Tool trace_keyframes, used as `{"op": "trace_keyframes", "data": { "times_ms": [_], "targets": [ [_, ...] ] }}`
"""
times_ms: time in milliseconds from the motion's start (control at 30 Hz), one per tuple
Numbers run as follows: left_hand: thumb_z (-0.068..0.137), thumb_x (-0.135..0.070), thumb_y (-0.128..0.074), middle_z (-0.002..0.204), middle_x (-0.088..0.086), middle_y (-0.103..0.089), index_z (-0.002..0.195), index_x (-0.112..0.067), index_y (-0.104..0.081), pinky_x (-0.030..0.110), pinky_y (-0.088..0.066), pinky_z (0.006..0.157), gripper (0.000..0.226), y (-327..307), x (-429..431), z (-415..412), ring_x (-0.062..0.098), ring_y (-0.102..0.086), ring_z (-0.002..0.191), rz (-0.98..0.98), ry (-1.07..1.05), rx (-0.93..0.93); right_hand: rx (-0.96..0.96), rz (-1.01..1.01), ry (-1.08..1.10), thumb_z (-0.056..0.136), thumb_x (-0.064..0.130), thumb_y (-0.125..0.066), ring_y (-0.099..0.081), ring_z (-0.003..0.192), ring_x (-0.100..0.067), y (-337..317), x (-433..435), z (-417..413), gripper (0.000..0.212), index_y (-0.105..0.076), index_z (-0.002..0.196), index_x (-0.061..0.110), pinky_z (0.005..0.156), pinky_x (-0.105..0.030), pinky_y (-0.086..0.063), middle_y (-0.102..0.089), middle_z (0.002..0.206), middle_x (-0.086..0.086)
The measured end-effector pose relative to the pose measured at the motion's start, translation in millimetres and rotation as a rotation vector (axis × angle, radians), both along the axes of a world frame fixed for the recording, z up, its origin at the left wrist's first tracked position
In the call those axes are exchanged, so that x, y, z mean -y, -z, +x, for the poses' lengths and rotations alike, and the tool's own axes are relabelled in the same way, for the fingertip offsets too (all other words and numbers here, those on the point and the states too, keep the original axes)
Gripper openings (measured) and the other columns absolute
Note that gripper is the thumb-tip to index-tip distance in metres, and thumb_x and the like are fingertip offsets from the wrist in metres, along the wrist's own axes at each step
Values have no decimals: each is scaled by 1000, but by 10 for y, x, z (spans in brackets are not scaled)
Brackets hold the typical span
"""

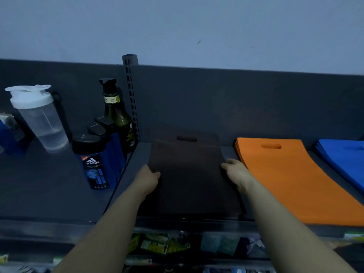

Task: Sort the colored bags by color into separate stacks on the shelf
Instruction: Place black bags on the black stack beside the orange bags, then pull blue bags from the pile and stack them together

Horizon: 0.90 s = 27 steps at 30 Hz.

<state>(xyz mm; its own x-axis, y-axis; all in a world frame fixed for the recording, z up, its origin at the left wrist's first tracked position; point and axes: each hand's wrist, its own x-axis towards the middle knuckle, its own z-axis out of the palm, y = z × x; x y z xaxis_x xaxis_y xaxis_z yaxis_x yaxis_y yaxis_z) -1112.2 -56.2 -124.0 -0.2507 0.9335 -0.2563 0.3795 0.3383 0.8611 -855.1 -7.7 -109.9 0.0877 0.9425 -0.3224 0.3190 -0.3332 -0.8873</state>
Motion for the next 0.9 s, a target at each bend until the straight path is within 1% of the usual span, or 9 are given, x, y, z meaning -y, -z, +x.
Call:
{"op": "trace_keyframes", "data": {
  "times_ms": [100,200,267,333,433,567,667,767,900],
  "targets": [
    [98,-20,-48,105,5,-51,95,-18,-46,26,-42,70,5,18,-27,29,20,-50,94,-17,-69,-54,-8,-12,-6,97,26,-49,-58,112,-28,78,56,55,49,-39,144,16,97,-44,-50,-53,137,-8],
    [98,-22,-49,108,7,-54,105,-9,-49,26,-43,64,15,68,-21,20,22,-53,92,4,-69,-120,-21,25,0,98,24,-49,-55,118,-26,102,148,72,49,-38,145,16,101,-44,-47,-49,141,-5],
    [96,-26,-50,115,10,-55,120,-6,-47,34,-50,78,31,105,27,3,25,-54,98,25,-83,-158,-11,56,-2,98,21,-49,-53,121,-25,107,221,65,49,-38,145,16,103,-43,-46,-47,143,-4],
    [95,-30,-51,127,15,-51,133,-6,-42,44,-47,94,46,118,95,-10,31,-51,111,36,-105,-240,7,92,3,98,19,-50,-51,124,-23,109,290,46,50,-38,146,17,104,-41,-45,-46,144,-2],
    [97,-29,-50,144,13,-41,146,-7,-30,36,-39,103,58,111,215,-14,29,-43,127,67,-87,-238,50,132,-14,96,19,-52,-51,123,-21,87,386,36,51,-37,145,17,101,-34,-45,-46,143,-1],
    [98,-24,-50,150,11,-36,149,-7,-26,33,-35,105,59,108,304,-21,25,-40,132,92,-55,-227,114,156,-44,95,18,-54,-52,113,-17,104,500,54,53,-37,145,16,91,-25,-44,-48,141,-2],
    [98,-24,-49,147,14,-39,146,-5,-30,36,-38,105,55,107,300,-18,27,-42,130,72,-39,-271,190,166,-76,96,23,-54,-49,124,-20,107,538,23,58,-31,149,16,94,-24,-41,-45,145,-2],
    [97,-27,-48,132,16,-49,133,-4,-41,42,-45,96,43,19,261,33,30,-49,116,70,-49,-375,225,187,-88,96,26,-53,-45,129,-21,27,551,29,57,-32,148,13,96,-23,-39,-42,147,-2],
    [96,-32,-47,135,16,-46,138,-7,-38,41,-35,101,50,-206,213,269,32,-40,122,214,-46,-537,397,300,-81,97,27,-52,-36,138,-22,-175,589,231,56,-34,147,10,109,-28,-30,-38,151,-5]
  ]
}}
